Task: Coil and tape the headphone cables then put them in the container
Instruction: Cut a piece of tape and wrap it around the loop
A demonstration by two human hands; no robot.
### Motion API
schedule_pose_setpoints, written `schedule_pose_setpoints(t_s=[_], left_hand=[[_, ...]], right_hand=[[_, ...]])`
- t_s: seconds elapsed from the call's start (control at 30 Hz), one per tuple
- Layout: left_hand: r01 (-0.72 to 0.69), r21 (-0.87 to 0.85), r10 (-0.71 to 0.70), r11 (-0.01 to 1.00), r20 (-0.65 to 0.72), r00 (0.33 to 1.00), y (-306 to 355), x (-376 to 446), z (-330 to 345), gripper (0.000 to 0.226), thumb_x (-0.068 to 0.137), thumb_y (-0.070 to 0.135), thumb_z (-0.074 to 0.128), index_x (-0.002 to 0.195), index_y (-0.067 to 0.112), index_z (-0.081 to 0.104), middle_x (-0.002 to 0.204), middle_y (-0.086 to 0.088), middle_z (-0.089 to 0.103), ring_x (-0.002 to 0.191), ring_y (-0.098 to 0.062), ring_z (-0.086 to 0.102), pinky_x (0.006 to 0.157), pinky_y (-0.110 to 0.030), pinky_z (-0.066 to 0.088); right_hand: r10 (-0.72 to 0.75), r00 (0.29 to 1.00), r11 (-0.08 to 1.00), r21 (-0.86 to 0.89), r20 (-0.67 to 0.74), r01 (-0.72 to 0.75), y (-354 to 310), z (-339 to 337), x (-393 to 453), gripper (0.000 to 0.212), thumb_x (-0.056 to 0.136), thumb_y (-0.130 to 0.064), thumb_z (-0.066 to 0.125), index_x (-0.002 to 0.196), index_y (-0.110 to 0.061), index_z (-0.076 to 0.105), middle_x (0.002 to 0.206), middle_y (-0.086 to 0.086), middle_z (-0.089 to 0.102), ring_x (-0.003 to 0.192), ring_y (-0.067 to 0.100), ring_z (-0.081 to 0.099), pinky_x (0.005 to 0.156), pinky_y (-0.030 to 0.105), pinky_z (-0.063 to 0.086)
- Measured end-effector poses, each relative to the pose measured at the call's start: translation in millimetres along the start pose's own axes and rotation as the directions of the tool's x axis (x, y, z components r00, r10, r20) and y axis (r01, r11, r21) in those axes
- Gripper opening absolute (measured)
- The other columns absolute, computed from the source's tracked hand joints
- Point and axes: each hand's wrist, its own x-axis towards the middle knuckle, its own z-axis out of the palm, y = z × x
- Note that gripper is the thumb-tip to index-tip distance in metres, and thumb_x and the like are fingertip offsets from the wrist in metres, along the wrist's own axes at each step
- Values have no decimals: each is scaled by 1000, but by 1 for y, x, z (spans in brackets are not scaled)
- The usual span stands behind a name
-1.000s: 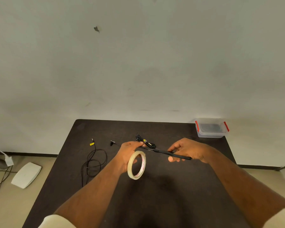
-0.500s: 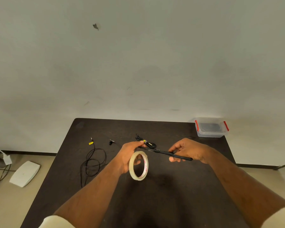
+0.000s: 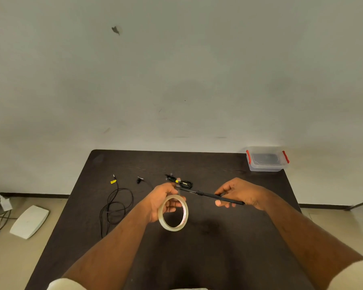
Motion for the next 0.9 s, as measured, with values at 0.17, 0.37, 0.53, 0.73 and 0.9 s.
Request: schedule_pose_setpoints(t_s=[0.17,0.37,0.53,0.73,0.9], left_hand=[[-13,3,13,1000,-34,999,-1,2,1,39,94,5,43,106,39,59,98,-18,70,92,-28,68,94,-51,48],[-32,0,32,999,-53,998,1,1,3,34,92,0,47,112,23,62,92,-15,67,89,-27,65,85,-50,52],[-51,-19,50,999,-64,997,2,2,6,33,86,-6,58,105,20,65,86,-12,65,85,-24,62,79,-49,56],[-86,30,90,996,-127,988,0,5,10,28,83,-5,64,106,10,66,84,-14,67,80,-24,64,79,-51,55],[-94,74,105,993,-157,982,1,6,12,27,81,-6,62,102,10,65,80,-12,64,75,-23,62,73,-44,55]], right_hand=[[14,1000,999,29,9,-14,5,3,2,21,73,-28,81,92,-23,76,95,16,72,75,15,58,68,26,47],[4,1000,999,51,5,-5,7,4,3,19,72,-28,81,91,-23,77,97,16,72,76,15,58,70,27,48],[-2,1000,995,98,-4,3,10,8,2,19,74,-28,80,92,-21,77,89,13,71,72,15,56,64,22,47],[10,1000,980,197,-25,-5,14,19,2,21,77,-27,79,95,-17,77,71,4,66,58,6,54,57,17,45],[9,999,967,254,-40,1,19,28,2,18,76,-26,79,93,-20,78,79,6,69,67,10,56,61,20,46]])
